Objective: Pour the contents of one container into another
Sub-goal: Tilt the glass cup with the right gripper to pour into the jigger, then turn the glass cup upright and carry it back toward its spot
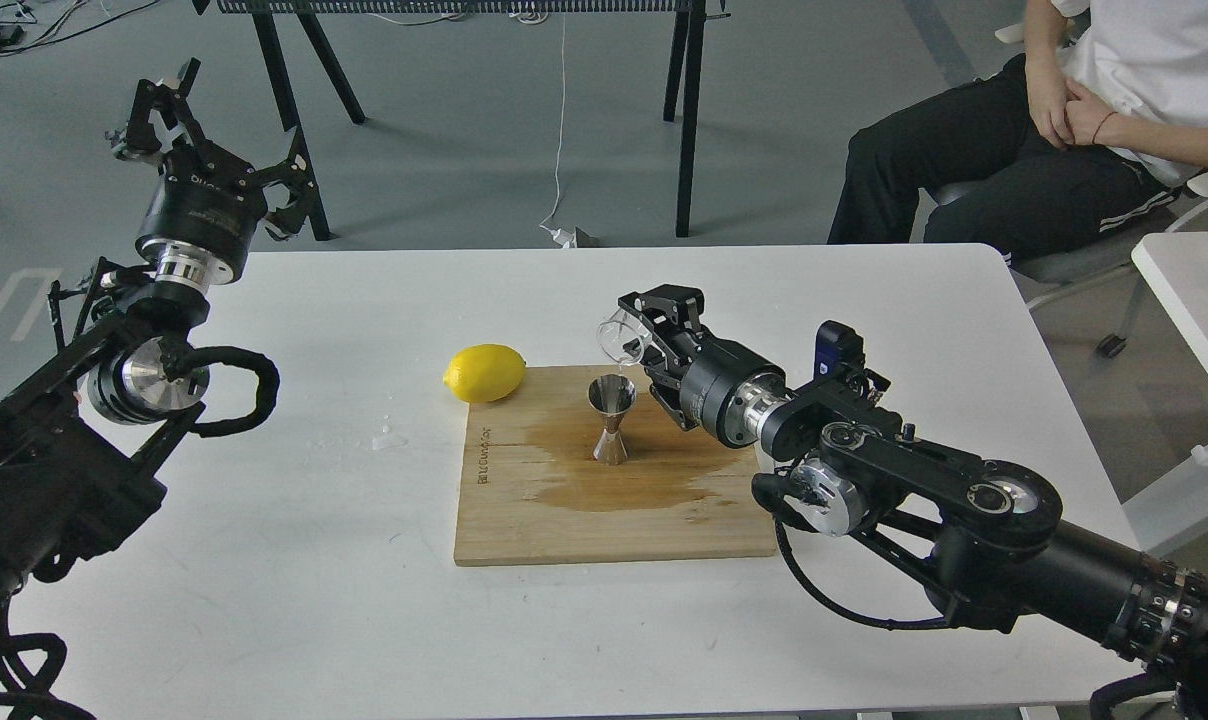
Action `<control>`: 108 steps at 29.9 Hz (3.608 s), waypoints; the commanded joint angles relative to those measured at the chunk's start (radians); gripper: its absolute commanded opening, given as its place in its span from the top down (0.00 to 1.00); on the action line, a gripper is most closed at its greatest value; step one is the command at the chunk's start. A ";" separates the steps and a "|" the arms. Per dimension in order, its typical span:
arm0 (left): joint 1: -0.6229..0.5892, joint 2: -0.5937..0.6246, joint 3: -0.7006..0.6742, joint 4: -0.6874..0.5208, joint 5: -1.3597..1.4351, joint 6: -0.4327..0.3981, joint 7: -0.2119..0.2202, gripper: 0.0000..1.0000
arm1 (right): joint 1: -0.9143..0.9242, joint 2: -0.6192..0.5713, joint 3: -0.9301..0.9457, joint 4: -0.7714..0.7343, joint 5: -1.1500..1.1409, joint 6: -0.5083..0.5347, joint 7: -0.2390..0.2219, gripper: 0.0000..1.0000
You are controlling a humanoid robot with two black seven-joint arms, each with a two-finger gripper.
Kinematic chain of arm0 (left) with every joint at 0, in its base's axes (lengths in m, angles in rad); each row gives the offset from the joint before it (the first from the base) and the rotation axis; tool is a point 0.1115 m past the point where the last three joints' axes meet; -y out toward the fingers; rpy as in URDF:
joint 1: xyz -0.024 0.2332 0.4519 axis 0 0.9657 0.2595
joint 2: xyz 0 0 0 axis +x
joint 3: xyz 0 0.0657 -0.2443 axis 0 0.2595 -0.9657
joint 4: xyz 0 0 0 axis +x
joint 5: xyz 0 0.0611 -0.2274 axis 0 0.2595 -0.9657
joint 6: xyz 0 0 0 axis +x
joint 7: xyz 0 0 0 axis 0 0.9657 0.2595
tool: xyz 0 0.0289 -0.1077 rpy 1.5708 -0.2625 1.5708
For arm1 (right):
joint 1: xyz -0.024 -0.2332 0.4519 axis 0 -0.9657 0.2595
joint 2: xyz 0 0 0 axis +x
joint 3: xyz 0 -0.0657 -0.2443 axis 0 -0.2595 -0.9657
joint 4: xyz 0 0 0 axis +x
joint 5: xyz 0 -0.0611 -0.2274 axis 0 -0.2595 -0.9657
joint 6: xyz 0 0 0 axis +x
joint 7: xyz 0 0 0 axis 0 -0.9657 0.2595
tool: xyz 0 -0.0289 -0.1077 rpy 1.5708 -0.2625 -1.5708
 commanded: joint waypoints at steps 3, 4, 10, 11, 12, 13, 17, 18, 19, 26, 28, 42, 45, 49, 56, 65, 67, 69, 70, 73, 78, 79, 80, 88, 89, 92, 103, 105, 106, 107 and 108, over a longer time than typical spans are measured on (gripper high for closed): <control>0.000 0.000 0.000 0.000 0.000 0.000 0.000 0.00 | 0.015 0.001 -0.038 -0.002 -0.014 -0.020 0.003 0.70; 0.000 0.000 0.000 0.000 0.000 0.000 0.000 0.00 | 0.017 0.001 -0.038 -0.002 -0.014 -0.020 0.003 0.70; 0.000 0.000 0.000 0.000 0.000 0.000 0.000 0.00 | 0.021 0.001 -0.041 -0.001 -0.018 -0.020 0.004 0.70; 0.000 0.000 0.000 0.000 0.000 0.000 0.000 0.00 | 0.021 0.001 -0.041 -0.002 -0.028 -0.020 0.004 0.70; 0.000 0.000 0.000 0.000 0.000 0.000 0.000 0.00 | 0.021 0.001 -0.044 -0.002 -0.044 -0.020 0.004 0.70; 0.000 0.000 -0.002 0.000 0.000 0.000 0.000 0.00 | 0.021 0.001 -0.052 -0.002 -0.057 -0.021 0.004 0.70; 0.002 0.000 -0.002 0.000 0.000 0.000 0.000 0.00 | 0.029 0.001 -0.069 -0.002 -0.067 -0.023 0.004 0.70; 0.003 0.000 -0.002 0.000 0.000 0.000 0.000 0.00 | 0.029 -0.001 -0.072 -0.002 -0.068 -0.023 0.004 0.70; 0.003 0.000 0.000 0.000 0.000 0.000 -0.002 0.00 | 0.029 -0.001 -0.075 -0.002 -0.068 -0.023 0.004 0.70; 0.006 0.000 -0.002 0.000 0.000 0.000 -0.006 0.00 | 0.043 -0.004 -0.093 -0.002 -0.081 -0.024 0.009 0.70; 0.006 0.000 -0.002 0.000 0.000 0.000 -0.006 0.00 | 0.043 -0.005 -0.096 -0.004 -0.109 -0.032 0.009 0.70; 0.006 -0.002 0.000 0.000 0.000 0.000 -0.006 0.00 | 0.055 -0.034 -0.135 -0.001 -0.173 -0.036 0.021 0.70; 0.008 -0.002 0.000 0.000 0.000 0.000 -0.006 0.00 | 0.057 -0.036 -0.142 -0.001 -0.179 -0.041 0.023 0.70; 0.008 0.000 -0.002 0.000 0.000 0.000 -0.006 0.00 | 0.058 -0.036 -0.144 0.001 -0.179 -0.043 0.024 0.70; 0.008 0.003 -0.002 0.000 0.000 0.000 -0.006 0.00 | 0.060 -0.042 -0.184 0.004 -0.232 -0.079 0.056 0.70; 0.008 0.003 0.000 0.000 0.000 0.000 -0.006 0.00 | 0.064 -0.039 -0.204 0.007 -0.236 -0.092 0.076 0.70; 0.009 0.004 -0.002 0.000 0.000 0.000 -0.006 0.00 | 0.072 -0.037 -0.204 0.007 -0.236 -0.092 0.089 0.70; 0.009 0.004 -0.002 0.000 0.000 0.000 -0.006 0.00 | 0.078 -0.034 -0.204 0.005 -0.236 -0.093 0.093 0.70; 0.011 0.003 -0.002 0.000 0.000 0.000 -0.006 0.00 | 0.080 -0.031 -0.205 0.005 -0.236 -0.093 0.093 0.70; 0.017 0.004 -0.002 0.000 0.000 0.000 -0.006 0.00 | 0.089 -0.028 -0.208 0.002 -0.236 -0.093 0.093 0.70; 0.017 0.003 -0.002 0.000 0.000 0.000 -0.008 0.00 | 0.091 -0.013 -0.210 0.001 -0.244 -0.093 0.093 0.70; 0.017 0.003 -0.002 0.000 0.000 0.000 -0.008 0.00 | 0.091 -0.013 -0.210 -0.001 -0.248 -0.093 0.093 0.70; 0.017 0.003 -0.002 0.000 0.000 0.000 -0.008 0.00 | 0.092 -0.014 -0.214 -0.001 -0.250 -0.092 0.093 0.70; 0.017 0.003 -0.002 0.000 0.000 0.000 -0.009 0.00 | 0.106 -0.011 -0.253 -0.002 -0.253 -0.107 0.109 0.70; 0.017 0.003 -0.002 0.000 0.000 0.000 -0.008 0.00 | 0.107 -0.011 -0.254 -0.004 -0.255 -0.107 0.112 0.70; 0.017 0.003 -0.002 0.000 0.000 0.000 -0.009 0.00 | 0.113 -0.014 -0.257 -0.007 -0.285 -0.107 0.115 0.70; 0.017 0.003 -0.003 0.000 0.000 0.000 -0.009 0.00 | 0.146 -0.022 -0.288 -0.030 -0.296 -0.110 0.113 0.70; 0.017 0.003 -0.006 0.000 0.000 0.000 -0.009 0.00 | 0.141 -0.036 -0.270 -0.015 -0.264 -0.105 0.106 0.69; 0.017 0.004 -0.006 0.000 0.000 0.000 -0.009 0.00 | 0.138 -0.048 -0.257 -0.001 -0.230 -0.104 0.106 0.69; 0.017 0.004 -0.008 0.000 0.000 0.000 -0.009 0.00 | 0.134 -0.066 -0.239 0.023 -0.177 -0.098 0.104 0.69; 0.018 0.004 -0.006 0.000 -0.002 0.000 -0.009 0.00 | 0.130 -0.085 -0.216 0.051 -0.120 -0.095 0.102 0.69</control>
